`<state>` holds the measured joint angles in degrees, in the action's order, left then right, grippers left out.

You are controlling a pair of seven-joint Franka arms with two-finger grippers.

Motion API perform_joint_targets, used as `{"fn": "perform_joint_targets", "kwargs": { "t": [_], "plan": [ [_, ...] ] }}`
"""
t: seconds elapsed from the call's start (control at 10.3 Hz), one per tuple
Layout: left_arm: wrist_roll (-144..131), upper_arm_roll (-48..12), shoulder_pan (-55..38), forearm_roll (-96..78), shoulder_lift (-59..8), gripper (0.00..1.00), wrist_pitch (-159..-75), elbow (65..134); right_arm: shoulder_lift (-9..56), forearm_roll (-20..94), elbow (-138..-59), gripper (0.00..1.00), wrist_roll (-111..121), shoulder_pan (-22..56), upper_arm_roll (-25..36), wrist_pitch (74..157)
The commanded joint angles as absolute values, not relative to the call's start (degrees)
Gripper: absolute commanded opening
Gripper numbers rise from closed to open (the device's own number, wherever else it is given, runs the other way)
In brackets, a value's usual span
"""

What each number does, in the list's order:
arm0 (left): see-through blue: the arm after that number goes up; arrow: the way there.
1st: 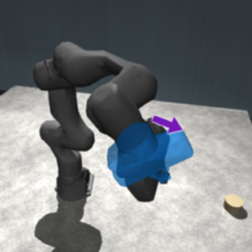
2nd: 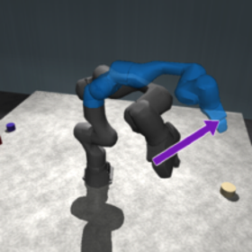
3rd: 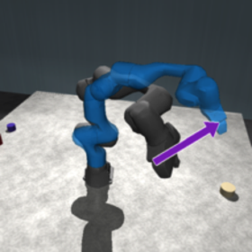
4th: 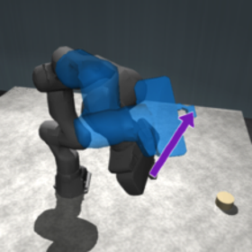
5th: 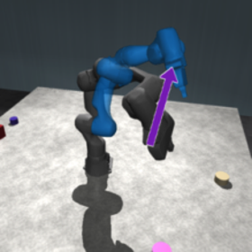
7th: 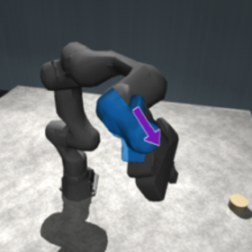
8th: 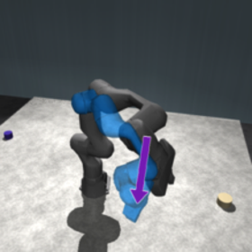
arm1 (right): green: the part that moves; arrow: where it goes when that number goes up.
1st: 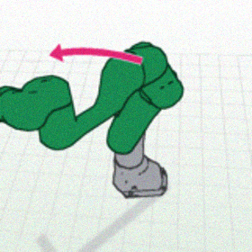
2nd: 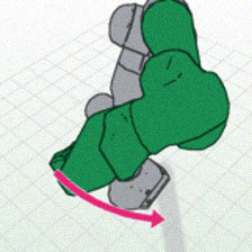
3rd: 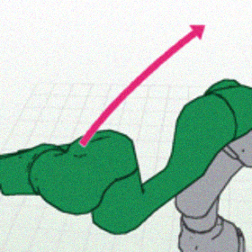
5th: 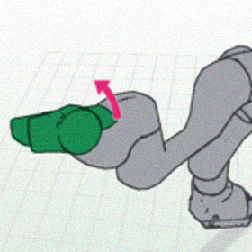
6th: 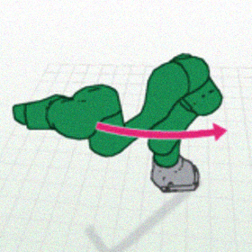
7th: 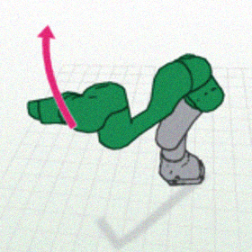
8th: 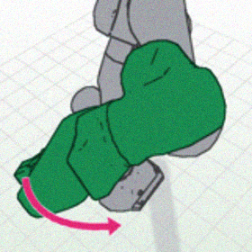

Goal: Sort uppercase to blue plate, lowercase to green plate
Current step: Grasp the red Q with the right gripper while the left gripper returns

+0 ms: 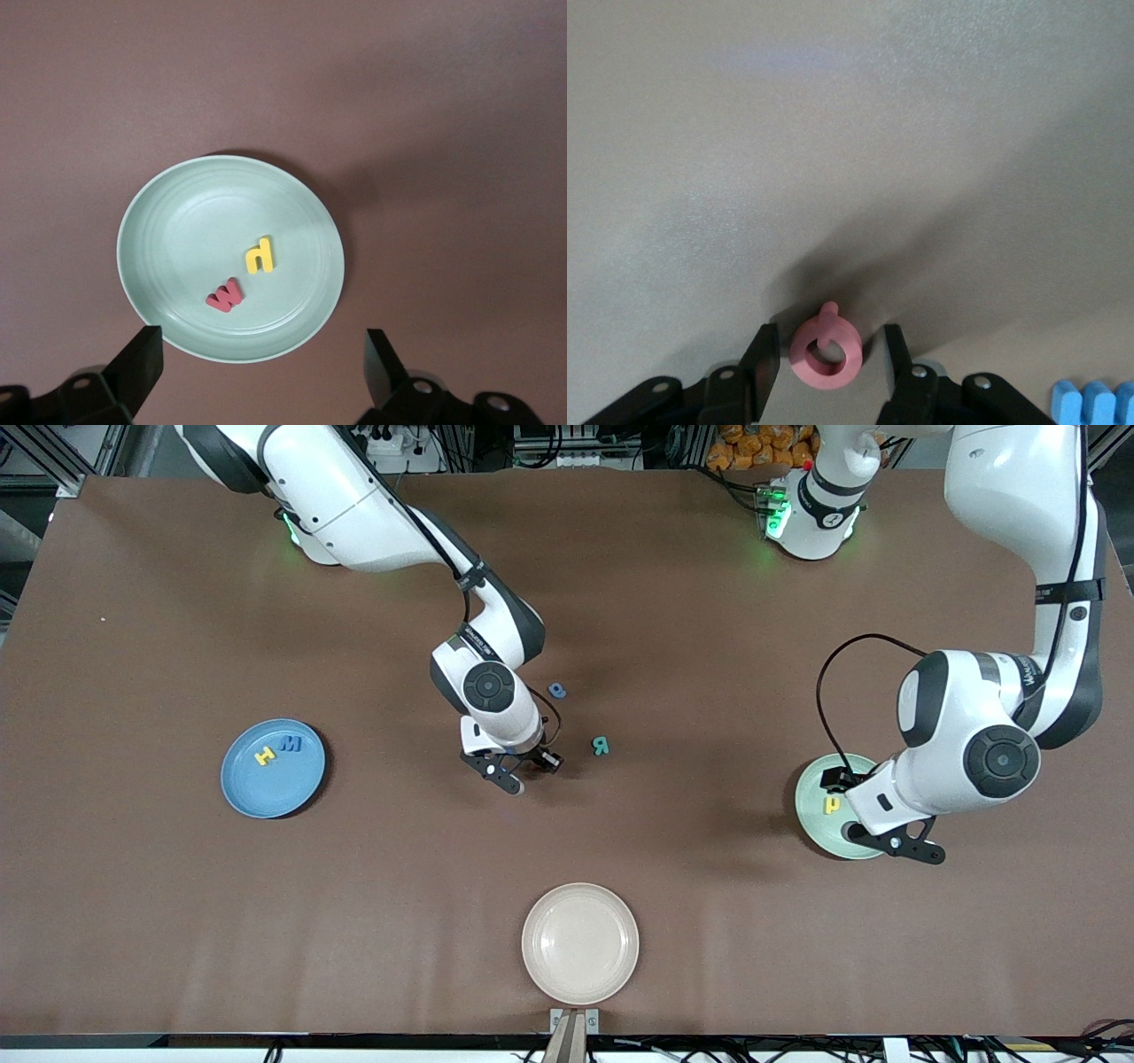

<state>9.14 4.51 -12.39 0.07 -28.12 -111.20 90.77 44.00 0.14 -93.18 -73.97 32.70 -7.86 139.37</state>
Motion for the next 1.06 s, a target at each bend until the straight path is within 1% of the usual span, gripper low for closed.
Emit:
{"fn": "perform_joint_targets", "kwargs": {
  "t": [0.0, 0.29, 0.39, 0.58, 0.87, 0.97],
  "plan": [
    [8.3, 4.5, -14.2, -2.2, -26.0, 1.00, -110.1, 91.2, 45.7, -2.4, -91.7, 0.47, -75.8, 33.4, -7.5, 139.6],
    [0.6, 4.3, -16.3, -4.3, -25.1, 1.00, -108.2, 91.2, 45.8, -3.0, -91.7, 0.42, -75.8, 33.5, -7.5, 139.7],
    [-3.2, 4.2, -17.3, -6.3, -24.7, 1.00, -107.8, 91.3, 45.8, -3.0, -91.7, 0.37, -75.7, 33.5, -7.5, 139.7],
    [-12.0, 0.7, -18.1, -6.5, -24.1, 1.00, -107.7, 91.3, 45.8, -2.9, -91.6, 0.29, -75.5, 33.3, -7.5, 139.6],
    [-24.1, -5.4, -18.4, -6.4, -24.3, 1.00, -107.9, 91.3, 45.1, -2.7, -91.4, 0.28, -74.0, 31.7, -7.5, 138.3],
    [-27.0, -6.2, -19.2, -6.4, -24.5, 1.00, -108.2, 91.3, 44.5, -2.6, -90.3, 0.28, -71.2, 31.4, -7.5, 134.2]
  ]
}}
